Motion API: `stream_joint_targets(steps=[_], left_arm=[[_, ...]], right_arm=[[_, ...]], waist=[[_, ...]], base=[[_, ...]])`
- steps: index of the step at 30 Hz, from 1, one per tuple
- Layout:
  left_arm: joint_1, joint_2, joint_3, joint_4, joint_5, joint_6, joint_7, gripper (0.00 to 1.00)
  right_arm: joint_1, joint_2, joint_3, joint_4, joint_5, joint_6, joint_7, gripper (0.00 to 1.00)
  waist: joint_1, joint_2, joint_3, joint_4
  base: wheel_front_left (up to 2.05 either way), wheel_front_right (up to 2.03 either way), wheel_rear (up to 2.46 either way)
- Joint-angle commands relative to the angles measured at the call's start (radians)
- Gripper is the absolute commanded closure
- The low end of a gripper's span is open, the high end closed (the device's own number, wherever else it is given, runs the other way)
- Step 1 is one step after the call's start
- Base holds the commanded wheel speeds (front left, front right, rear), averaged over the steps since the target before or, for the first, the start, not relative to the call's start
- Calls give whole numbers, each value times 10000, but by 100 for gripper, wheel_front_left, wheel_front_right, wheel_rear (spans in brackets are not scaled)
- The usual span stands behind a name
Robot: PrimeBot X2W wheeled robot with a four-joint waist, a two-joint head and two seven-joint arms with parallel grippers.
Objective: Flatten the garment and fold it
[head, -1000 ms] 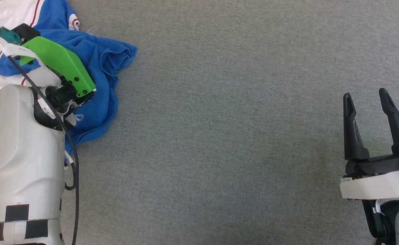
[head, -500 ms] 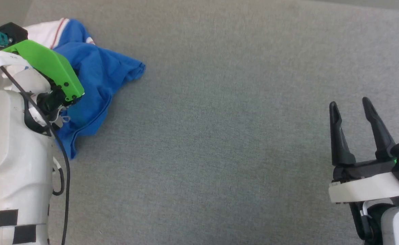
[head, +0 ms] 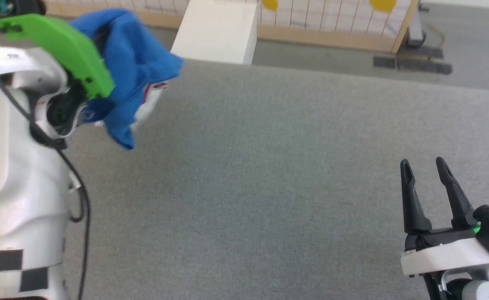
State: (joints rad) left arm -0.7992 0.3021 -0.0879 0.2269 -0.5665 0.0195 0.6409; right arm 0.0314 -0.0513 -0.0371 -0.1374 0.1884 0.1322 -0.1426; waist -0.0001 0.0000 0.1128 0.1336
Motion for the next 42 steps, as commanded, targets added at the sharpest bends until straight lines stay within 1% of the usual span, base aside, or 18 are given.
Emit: stream_joint_targets(steps=[1, 2, 5, 8, 10, 15, 17, 20, 25, 29, 32, 34, 36, 38, 42], left_arm=[[-301, -206, -150, -220, -122, -137, -95, 100], [-360, -303, -257, -339, -138, -209, -115, 100], [-480, -741, -589, -725, -223, -242, -78, 100], [-546, -1191, -845, -986, -312, -151, -53, 100], [-605, -1421, -1109, -1179, -276, -190, -59, 100], [-595, -2070, -1806, -1637, -439, -365, -265, 100], [-480, -2252, -2174, -1892, -593, -450, -370, 100], [-265, -2413, -2746, -2294, -812, -462, -610, 100], [181, -2492, -3700, -2509, -700, -330, -1432, 100], [765, -2511, -4254, -2088, -724, -146, -2452, 100], [1195, -2514, -4782, -1499, -447, 19, -3340, 100], [1526, -2516, -5136, -837, -89, 212, -3989, 100], [1752, -2516, -5482, -78, 331, 365, -4379, 100], [1996, -2516, -5618, 715, 498, 536, -4698, 100], [2327, -2509, -5891, 2201, 594, 570, -4920, 100]], right_arm=[[148, 9, -40, 22, 81, -15, -82, 0], [189, 9, -51, 34, 109, -15, -91, 0], [349, 10, -51, 53, 201, -15, -117, 0], [445, 10, 5, 80, 277, -15, -141, 0], [457, 10, 57, 96, 316, -15, -159, 0], [363, 10, 169, 129, 383, -15, -232, 0], [327, 10, 181, 134, 390, -15, -242, 0], [291, 10, 154, 123, 355, -15, -224, 0], [208, 10, -1, -4, 283, -15, -179, 0], [210, 10, -185, -138, 235, -15, -135, 0], [161, 10, -256, -213, 249, -15, -133, 0], [114, 10, -279, -261, 266, -15, -134, 0], [45, 10, -253, -280, 279, -15, -107, 0], [-38, 10, -174, -307, 279, -15, -91, 0], [-183, 10, -69, -334, 281, -15, -71, 0]], waist=[[1, 0, -635, -211], [1, 0, -715, -243], [1, 0, -933, -361], [1, 0, -1048, -531], [1, 0, -1063, -682], [1, 0, -1051, -1282], [1, 0, -1002, -1562], [1, 0, -885, -1954], [1, 0, -574, -2522], [1, 0, -288, -2677], [1, 0, -79, -2695], [1, 0, 78, -2666], [1, 0, 203, -2623], [1, 0, 295, -2585], [1, 0, 435, -2487]], base=[[0, 0, 0], [0, 0, 0], [0, 0, 0], [0, 0, 0], [0, 0, 0], [0, 0, 0], [0, 0, 0], [0, 0, 0], [0, 0, 0], [0, 0, 0], [0, 0, 0], [0, 0, 0], [0, 0, 0], [0, 0, 0], [0, 0, 0]])
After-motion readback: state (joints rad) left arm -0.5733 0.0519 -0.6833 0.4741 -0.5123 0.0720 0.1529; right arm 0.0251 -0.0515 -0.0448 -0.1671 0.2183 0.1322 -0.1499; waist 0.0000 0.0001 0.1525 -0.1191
